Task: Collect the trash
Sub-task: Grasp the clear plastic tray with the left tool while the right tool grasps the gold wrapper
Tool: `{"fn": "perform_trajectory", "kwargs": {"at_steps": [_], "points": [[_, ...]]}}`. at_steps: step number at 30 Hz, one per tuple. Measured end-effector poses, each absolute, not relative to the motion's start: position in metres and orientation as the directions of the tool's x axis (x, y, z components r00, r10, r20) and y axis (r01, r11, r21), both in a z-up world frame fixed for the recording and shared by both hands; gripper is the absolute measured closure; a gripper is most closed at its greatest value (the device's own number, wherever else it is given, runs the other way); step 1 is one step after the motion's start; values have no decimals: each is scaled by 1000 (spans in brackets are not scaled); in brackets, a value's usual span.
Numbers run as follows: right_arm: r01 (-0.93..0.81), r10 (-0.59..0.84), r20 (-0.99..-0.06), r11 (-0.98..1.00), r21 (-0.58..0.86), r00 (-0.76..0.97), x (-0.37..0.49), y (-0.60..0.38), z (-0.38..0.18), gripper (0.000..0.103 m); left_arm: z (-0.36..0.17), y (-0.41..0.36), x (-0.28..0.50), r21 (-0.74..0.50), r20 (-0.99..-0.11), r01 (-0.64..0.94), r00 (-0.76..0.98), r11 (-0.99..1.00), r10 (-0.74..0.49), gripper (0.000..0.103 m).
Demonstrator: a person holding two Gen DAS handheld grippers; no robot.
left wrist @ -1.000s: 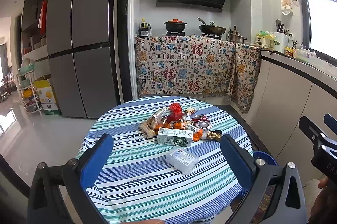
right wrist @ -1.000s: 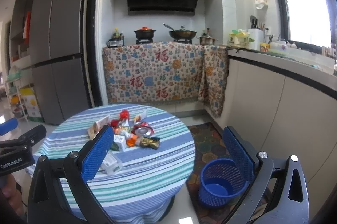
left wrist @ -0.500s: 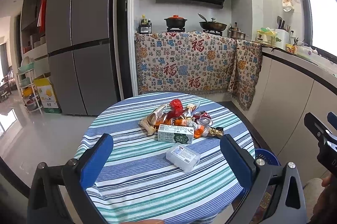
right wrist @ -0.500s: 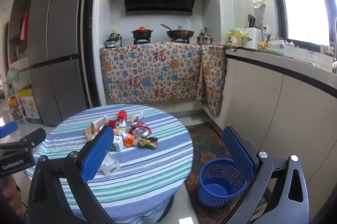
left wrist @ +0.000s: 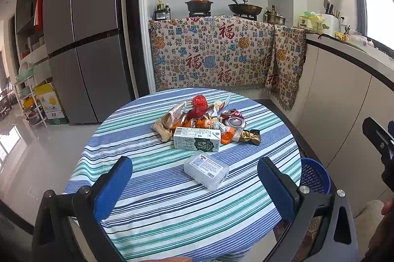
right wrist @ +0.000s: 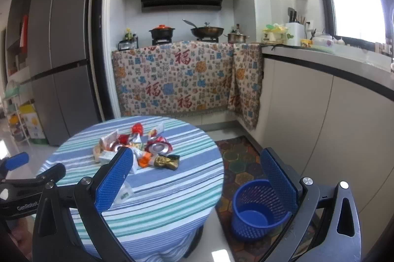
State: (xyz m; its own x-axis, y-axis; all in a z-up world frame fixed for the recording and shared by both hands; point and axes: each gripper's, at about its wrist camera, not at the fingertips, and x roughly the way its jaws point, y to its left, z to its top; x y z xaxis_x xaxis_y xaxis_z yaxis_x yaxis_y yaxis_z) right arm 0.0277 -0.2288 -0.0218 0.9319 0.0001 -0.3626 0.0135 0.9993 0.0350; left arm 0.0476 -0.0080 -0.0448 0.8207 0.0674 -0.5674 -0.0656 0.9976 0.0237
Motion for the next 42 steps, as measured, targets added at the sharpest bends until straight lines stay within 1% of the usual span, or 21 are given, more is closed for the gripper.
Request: {"fn": "perform_trajectory", "kwargs": {"at_steps": [5,9,11,17,21,24,28,33,38,40,42], "points": [[20,-6,-388,999,34,921,44,-236,-38,0,-73,-14,74,8,-632,-92,771,996,76,0],[21,-2,-412,999,40,911,57,-243,-56,0,-103,-20,105,-11,-702,-131,707,991,86,0],[20,0,-427,999,42,904,64,-246,-65,0,-117,-24,120,-8,-723,-159,683,987,104,0],[25,2,-474,998,52,881,79,-256,-91,0,-148,-35,165,46,-746,-232,638,972,188,0],[32,5,-504,997,65,864,88,-263,-105,0,-169,-38,197,70,-780,-268,586,961,220,0],[38,5,-521,997,73,853,91,-268,-112,0,-184,-37,211,102,-795,-292,550,951,255,0],[43,5,-540,996,77,842,97,-274,-118,0,-194,-36,214,155,-789,-307,534,939,304,0],[15,29,-556,997,75,831,106,-271,-118,0,-201,-22,211,143,-807,-297,517,944,285,0],[-80,114,-583,993,85,804,129,-264,-117,0,-207,-9,206,136,-824,-245,510,960,246,0],[-128,133,-596,990,50,792,145,-258,-123,0,-208,-4,203,132,-833,-223,504,966,230,0],[-180,154,-631,983,23,760,162,-249,-133,0,-210,3,201,123,-838,-210,502,970,214,0]]}}
